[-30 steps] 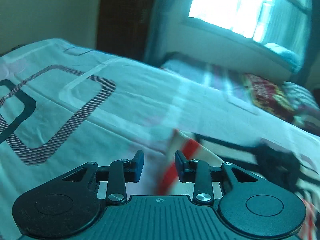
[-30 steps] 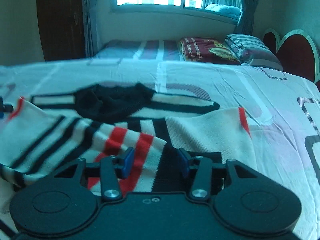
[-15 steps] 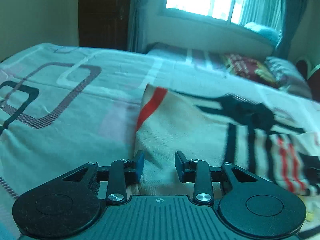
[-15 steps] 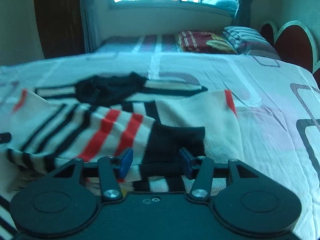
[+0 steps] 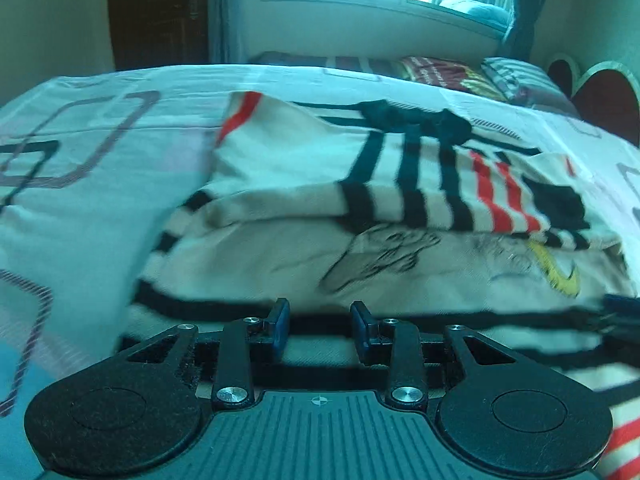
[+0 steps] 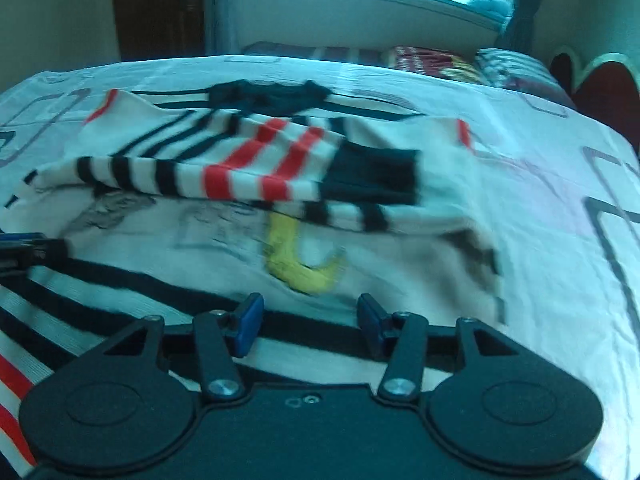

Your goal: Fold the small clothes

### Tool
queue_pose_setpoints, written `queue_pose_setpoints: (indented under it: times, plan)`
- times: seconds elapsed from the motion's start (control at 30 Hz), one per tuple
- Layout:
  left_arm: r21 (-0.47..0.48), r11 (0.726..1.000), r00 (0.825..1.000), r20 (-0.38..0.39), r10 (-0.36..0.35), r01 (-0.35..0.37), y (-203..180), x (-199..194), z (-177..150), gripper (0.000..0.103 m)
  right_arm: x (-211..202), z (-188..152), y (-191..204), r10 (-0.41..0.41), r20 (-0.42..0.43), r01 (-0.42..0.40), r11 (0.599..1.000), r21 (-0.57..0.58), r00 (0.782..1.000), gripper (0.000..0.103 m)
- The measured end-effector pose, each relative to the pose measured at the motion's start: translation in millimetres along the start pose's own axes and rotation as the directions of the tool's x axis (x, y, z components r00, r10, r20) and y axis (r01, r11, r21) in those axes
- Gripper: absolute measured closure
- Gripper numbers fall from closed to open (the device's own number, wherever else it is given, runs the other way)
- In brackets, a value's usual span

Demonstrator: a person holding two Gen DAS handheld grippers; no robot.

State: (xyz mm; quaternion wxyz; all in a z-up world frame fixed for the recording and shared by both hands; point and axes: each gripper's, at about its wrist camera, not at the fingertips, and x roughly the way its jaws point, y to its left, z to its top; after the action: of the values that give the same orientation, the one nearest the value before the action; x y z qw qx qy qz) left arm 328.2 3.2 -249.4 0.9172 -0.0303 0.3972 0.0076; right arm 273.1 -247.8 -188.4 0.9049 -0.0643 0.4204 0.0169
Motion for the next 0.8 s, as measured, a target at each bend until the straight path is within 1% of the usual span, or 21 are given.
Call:
queue_pose_setpoints:
  times: [0.1, 0.17, 0.2, 0.23, 0.3, 0.37, 0.4, 0.43, 0.5, 0.57, 0.6, 0.63, 0.67, 0.7, 0.73, 0.77, 0.8]
  plan:
    - [-0.009, 0.999, 0.999, 0.004, 0.04, -0.04, 12.5, -12.0, -11.4, 0.069, -9.2, -7.7, -20.0, -0.02, -0.008, 0.02, 0.999, 0.029, 1.0, 0.051]
    - [-0.041, 0.997, 0.998, -0.01, 0.058, -0.058, 15.6, -22.2, -15.1, 0.069, -19.3, -10.9, -24.3, 0.007, -0.006, -0.007, 0.998, 0.061, 1.0, 0.051]
    - [-0.051, 0.996, 0.998, -0.012, 0.068, -0.068, 16.0, -28.5, -16.9, 0.069, -24.1, -14.1, -25.6, 0.026, -0.003, -0.026, 0.997, 0.073, 1.0, 0.05]
    - [-0.058, 0.995, 0.997, -0.012, 0.079, -0.08, 17.8, -33.8, -19.4, 0.069, -28.8, -17.7, -26.5, 0.032, -0.005, -0.032, 0.996, 0.079, 0.999, 0.042]
    - [-0.082, 0.991, 0.994, -0.024, 0.106, -0.108, 24.6, -44.1, -28.8, 0.068, -39.7, -28.2, -30.3, 0.031, 0.003, -0.031, 0.996, 0.086, 1.0, 0.035]
    - [-0.117, 0.983, 0.99, -0.033, 0.14, -0.143, 34.3, -52.7, -41.3, 0.044, -45.9, -39.0, -34.7, 0.021, -0.01, -0.02, 0.997, 0.077, 1.0, 0.035]
    - [-0.124, 0.978, 0.985, -0.034, 0.167, -0.17, 37.6, -55.3, -48.1, 0.023, -47.3, -43.4, -37.7, 0.016, -0.024, -0.014, 0.997, 0.075, 1.0, 0.035]
    - [-0.124, 0.974, 0.982, -0.029, 0.186, -0.188, 39.6, -57.6, -54.3, 0.021, -48.9, -48.4, -40.7, 0.02, -0.031, -0.017, 0.996, 0.083, 0.999, 0.035]
    - [-0.12, 0.975, 0.982, -0.052, 0.184, -0.189, 43.7, -57.7, -63.3, 0.021, -53.7, -56.6, -43.1, 0.021, -0.033, -0.018, 0.996, 0.092, 0.999, 0.035]
    - [-0.157, 0.973, 0.985, -0.058, 0.163, -0.17, 52.4, -60.8, -68.7, 0.021, -63.1, -64.0, -42.4, -0.008, -0.031, 0.011, 0.996, 0.087, 0.999, 0.033]
    - [-0.181, 0.972, 0.988, -0.063, 0.142, -0.151, 57.0, -62.0, -70.4, 0.022, -67.6, -67.4, -44.5, -0.023, -0.029, 0.025, 0.995, 0.102, 0.999, 0.032]
    - [-0.195, 0.972, 0.991, -0.066, 0.12, -0.131, 60.5, -62.6, -71.7, 0.028, -72.0, -71.5, -48.6, -0.043, -0.023, 0.046, 0.99, 0.132, 0.999, 0.032]
    - [-0.198, 0.972, 0.992, -0.064, 0.112, -0.123, 61.6, -62.3, -72.6, 0.03, -73.2, -75.7, -53.5, -0.046, -0.033, 0.051, 0.984, 0.173, 0.998, 0.033]
    - [-0.204, 0.973, 0.993, -0.063, 0.101, -0.112, 62.7, -62.1, -73.5, 0.033, -70.6, -79.3, -57.8, -0.014, -0.063, 0.027, 0.976, 0.216, 0.998, 0.04]
    - [-0.21, 0.972, 0.994, -0.058, 0.09, -0.101, 64.1, -62.9, -74.1, 0.042, -72.6, -82.3, -59.2, -0.003, -0.053, 0.016, 0.969, 0.246, 0.999, 0.046]
    - [-0.211, 0.973, 0.995, -0.052, 0.08, -0.089, 64.1, -64.6, -74.4, 0.049, -75.4, -82.5, -57.2, 0.0, -0.051, 0.013, 0.968, 0.251, 0.999, 0.056]
    - [-0.215, 0.974, 0.997, -0.049, 0.062, -0.072, 64.6, -66.7, -74.5, 0.061, -78.4, -81.9, -53.5, 0.014, -0.05, -0.001, 0.967, 0.255, 0.999, 0.076]
